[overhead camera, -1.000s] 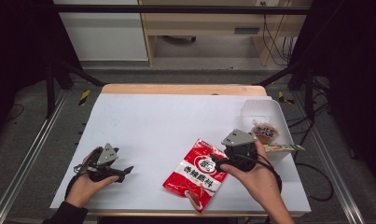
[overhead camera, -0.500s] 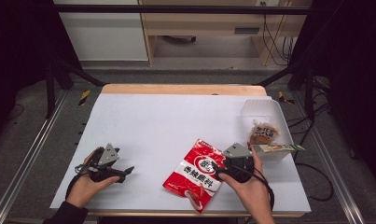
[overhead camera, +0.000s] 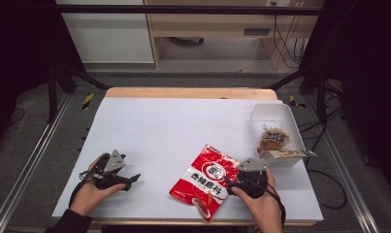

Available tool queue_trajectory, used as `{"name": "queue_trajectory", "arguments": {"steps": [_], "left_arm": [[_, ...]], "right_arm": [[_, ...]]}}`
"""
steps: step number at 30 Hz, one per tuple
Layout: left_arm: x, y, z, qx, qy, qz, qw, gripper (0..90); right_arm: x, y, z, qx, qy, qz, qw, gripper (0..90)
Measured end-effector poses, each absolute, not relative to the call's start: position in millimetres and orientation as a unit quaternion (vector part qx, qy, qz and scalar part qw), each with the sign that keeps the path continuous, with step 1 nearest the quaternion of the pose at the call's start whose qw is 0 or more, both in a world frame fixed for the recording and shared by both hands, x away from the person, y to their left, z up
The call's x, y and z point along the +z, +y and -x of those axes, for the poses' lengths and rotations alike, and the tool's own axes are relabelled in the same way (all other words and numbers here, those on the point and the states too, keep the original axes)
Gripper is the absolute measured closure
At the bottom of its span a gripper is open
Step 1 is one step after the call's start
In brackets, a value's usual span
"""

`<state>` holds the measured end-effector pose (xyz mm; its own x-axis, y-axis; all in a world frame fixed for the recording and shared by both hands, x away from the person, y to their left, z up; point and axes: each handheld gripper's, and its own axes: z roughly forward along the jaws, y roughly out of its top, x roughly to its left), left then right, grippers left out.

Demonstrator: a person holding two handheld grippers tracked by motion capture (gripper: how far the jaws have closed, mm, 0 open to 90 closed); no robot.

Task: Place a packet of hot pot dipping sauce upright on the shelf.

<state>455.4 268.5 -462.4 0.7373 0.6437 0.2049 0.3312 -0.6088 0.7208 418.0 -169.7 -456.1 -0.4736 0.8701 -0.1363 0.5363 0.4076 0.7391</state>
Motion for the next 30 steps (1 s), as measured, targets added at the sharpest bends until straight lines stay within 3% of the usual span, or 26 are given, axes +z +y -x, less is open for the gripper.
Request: {"name": "queue_trajectory", "arguments": {"steps": [30], "left_arm": [[-462,267,-454,0.227,0.277,-0.869,0.342,11.4]], "right_arm": [[-479,-177,-446,0.323,0.799,-0.463,0.205,11.7]]}}
